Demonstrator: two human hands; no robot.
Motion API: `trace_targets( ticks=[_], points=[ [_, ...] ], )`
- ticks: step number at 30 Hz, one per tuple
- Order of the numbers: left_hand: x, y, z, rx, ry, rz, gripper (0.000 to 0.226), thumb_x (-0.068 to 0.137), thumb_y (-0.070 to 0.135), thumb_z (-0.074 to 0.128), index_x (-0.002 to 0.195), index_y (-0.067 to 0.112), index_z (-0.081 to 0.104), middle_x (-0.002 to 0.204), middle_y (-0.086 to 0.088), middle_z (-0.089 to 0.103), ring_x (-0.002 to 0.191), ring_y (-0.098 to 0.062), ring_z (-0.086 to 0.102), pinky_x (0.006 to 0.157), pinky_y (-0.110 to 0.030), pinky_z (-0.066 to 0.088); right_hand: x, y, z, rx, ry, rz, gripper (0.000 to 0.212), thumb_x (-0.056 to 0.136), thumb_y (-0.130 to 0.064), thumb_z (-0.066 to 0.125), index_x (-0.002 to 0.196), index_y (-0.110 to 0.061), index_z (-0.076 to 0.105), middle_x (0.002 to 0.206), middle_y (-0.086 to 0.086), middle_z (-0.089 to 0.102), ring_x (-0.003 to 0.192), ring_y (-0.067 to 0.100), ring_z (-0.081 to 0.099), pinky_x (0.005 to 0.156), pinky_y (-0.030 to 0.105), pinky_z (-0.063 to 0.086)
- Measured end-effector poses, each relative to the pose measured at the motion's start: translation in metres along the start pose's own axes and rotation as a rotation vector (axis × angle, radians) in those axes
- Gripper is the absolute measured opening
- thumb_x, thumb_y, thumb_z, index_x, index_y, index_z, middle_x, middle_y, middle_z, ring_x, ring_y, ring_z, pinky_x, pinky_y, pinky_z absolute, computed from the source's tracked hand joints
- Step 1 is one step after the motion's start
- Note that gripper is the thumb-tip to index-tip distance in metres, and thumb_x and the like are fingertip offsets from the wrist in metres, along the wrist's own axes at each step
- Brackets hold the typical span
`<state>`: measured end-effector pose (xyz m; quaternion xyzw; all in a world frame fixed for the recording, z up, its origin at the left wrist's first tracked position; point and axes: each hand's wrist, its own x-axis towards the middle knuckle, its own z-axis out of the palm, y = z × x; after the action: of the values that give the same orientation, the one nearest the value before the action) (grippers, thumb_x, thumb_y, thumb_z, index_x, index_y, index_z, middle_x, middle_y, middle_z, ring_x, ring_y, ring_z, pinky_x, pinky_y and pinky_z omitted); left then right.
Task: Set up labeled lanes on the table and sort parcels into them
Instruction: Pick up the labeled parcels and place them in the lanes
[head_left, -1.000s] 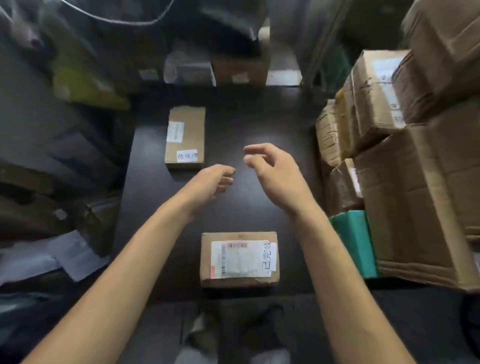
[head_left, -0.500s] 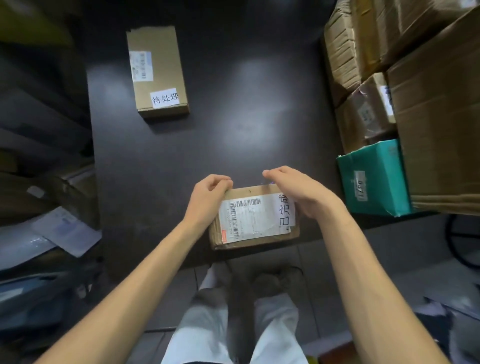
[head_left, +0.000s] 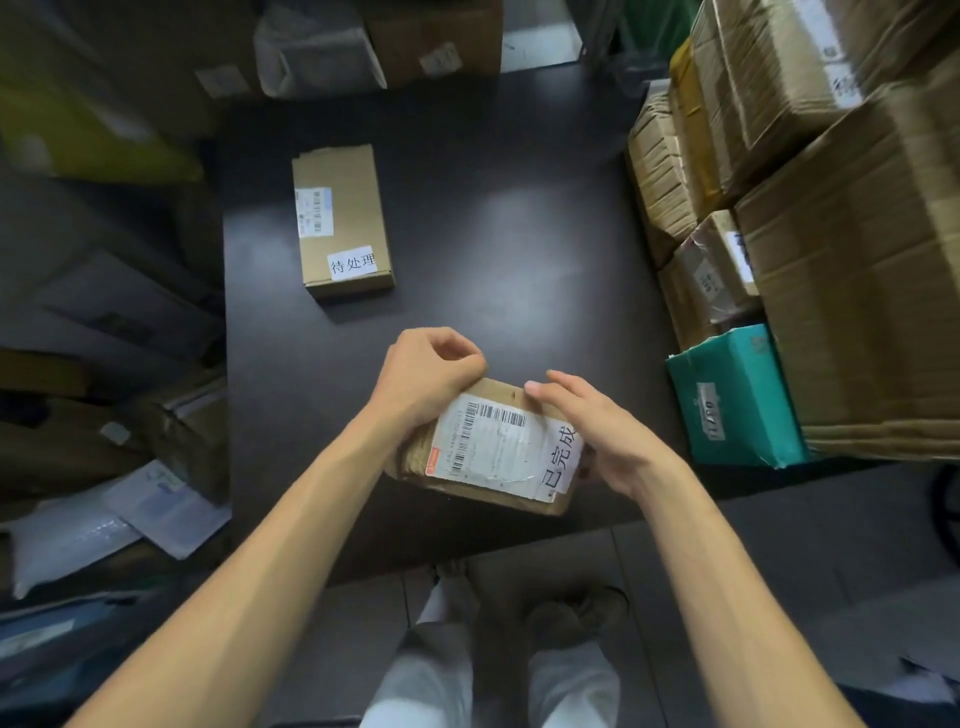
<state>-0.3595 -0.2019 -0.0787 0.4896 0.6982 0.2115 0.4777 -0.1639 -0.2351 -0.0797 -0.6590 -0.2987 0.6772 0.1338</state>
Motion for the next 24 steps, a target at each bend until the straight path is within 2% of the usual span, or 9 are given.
trace_targets(
  ticks=[3, 6, 9, 14, 16, 18, 20, 22, 24],
  points=[
    [0.002, 0.020, -0.017, 0.064, -0.023, 0.041, 0.010, 0.082, 0.019, 0.068, 0.074, 0.018, 0.076, 0.070, 0.011, 0.072, 0.065, -0.002, 0.062, 0.067, -0.023, 0.049, -0.007, 0.002, -0.007, 0.042, -0.076, -0.025, 0.095, 0.071, -0.065, 0.078, 0.153, -0.051, 0.032, 0.143, -0.004, 0.054, 0.117, 0.020, 0.061, 0.079, 0.040, 0.053],
    [0.004, 0.033, -0.032, 0.029, -0.066, 0.045, 0.012, 0.086, 0.013, 0.066, 0.079, 0.009, 0.074, 0.073, 0.000, 0.070, 0.063, -0.008, 0.059, 0.065, -0.024, 0.049, -0.012, 0.004, -0.011, 0.078, -0.143, -0.088, 0.090, 0.072, -0.054, 0.081, 0.151, -0.042, 0.040, 0.128, -0.003, 0.068, 0.110, 0.017, 0.069, 0.081, 0.035, 0.053],
    [0.003, 0.043, -0.037, 0.001, -0.104, 0.069, 0.015, 0.089, 0.008, 0.063, 0.076, 0.010, 0.069, 0.068, 0.000, 0.062, 0.055, -0.006, 0.053, 0.053, -0.016, 0.044, -0.013, 0.005, -0.014, 0.090, -0.176, -0.190, 0.082, 0.067, -0.044, 0.083, 0.140, -0.026, 0.052, 0.119, 0.003, 0.075, 0.107, 0.021, 0.072, 0.087, 0.037, 0.055],
    [0.000, 0.069, -0.031, -0.059, -0.188, 0.121, 0.021, 0.092, 0.004, 0.059, 0.073, 0.013, 0.063, 0.059, 0.007, 0.058, 0.046, -0.001, 0.050, 0.047, -0.013, 0.040, -0.032, 0.002, -0.029, 0.186, -0.133, -0.315, 0.072, 0.060, -0.049, 0.080, 0.123, -0.021, 0.060, 0.104, 0.006, 0.076, 0.092, 0.023, 0.073, 0.070, 0.031, 0.057],
    [-0.001, 0.085, -0.027, -0.122, -0.209, 0.128, 0.016, 0.093, 0.008, 0.060, 0.081, 0.014, 0.068, 0.065, 0.006, 0.062, 0.050, -0.003, 0.053, 0.050, -0.016, 0.044, -0.042, 0.000, -0.038, 0.193, -0.101, -0.366, 0.068, 0.060, -0.050, 0.078, 0.118, -0.020, 0.060, 0.098, 0.006, 0.076, 0.087, 0.023, 0.072, 0.067, 0.029, 0.057],
    [-0.002, 0.102, -0.026, -0.239, -0.266, 0.145, 0.010, 0.095, 0.017, 0.062, 0.095, 0.016, 0.071, 0.078, 0.003, 0.069, 0.062, -0.006, 0.061, 0.061, -0.019, 0.050, -0.054, -0.003, -0.051, 0.228, -0.075, -0.419, 0.070, 0.061, -0.050, 0.077, 0.119, -0.015, 0.059, 0.097, 0.007, 0.075, 0.088, 0.024, 0.072, 0.067, 0.029, 0.058],
    [-0.002, 0.117, -0.030, -0.476, -0.332, 0.143, 0.020, 0.092, 0.031, 0.061, 0.102, 0.018, 0.072, 0.091, 0.001, 0.070, 0.080, -0.010, 0.065, 0.075, -0.024, 0.053, -0.071, -0.006, -0.065, 0.323, -0.061, -0.470, 0.078, 0.064, -0.050, 0.078, 0.126, -0.007, 0.058, 0.105, 0.014, 0.074, 0.093, 0.027, 0.072, 0.073, 0.031, 0.060],
    [-0.003, 0.127, -0.038, -0.724, -0.359, 0.147, 0.031, 0.094, 0.042, 0.053, 0.103, 0.017, 0.070, 0.093, 0.001, 0.070, 0.086, -0.012, 0.065, 0.079, -0.029, 0.051, -0.087, -0.010, -0.078, 0.469, -0.052, -0.552, 0.081, 0.072, -0.046, 0.078, 0.133, 0.003, 0.056, 0.120, 0.027, 0.068, 0.102, 0.033, 0.069, 0.079, 0.033, 0.061],
    [-0.006, 0.134, -0.041, -0.850, -0.318, 0.184, 0.044, 0.093, 0.054, 0.053, 0.109, 0.015, 0.069, 0.098, -0.001, 0.070, 0.092, -0.016, 0.066, 0.082, -0.033, 0.051, -0.097, -0.017, -0.086, 0.580, -0.024, -0.641, 0.074, 0.084, -0.042, 0.070, 0.135, 0.008, 0.053, 0.130, 0.034, 0.061, 0.113, 0.043, 0.064, 0.090, 0.042, 0.058]
  ],
)
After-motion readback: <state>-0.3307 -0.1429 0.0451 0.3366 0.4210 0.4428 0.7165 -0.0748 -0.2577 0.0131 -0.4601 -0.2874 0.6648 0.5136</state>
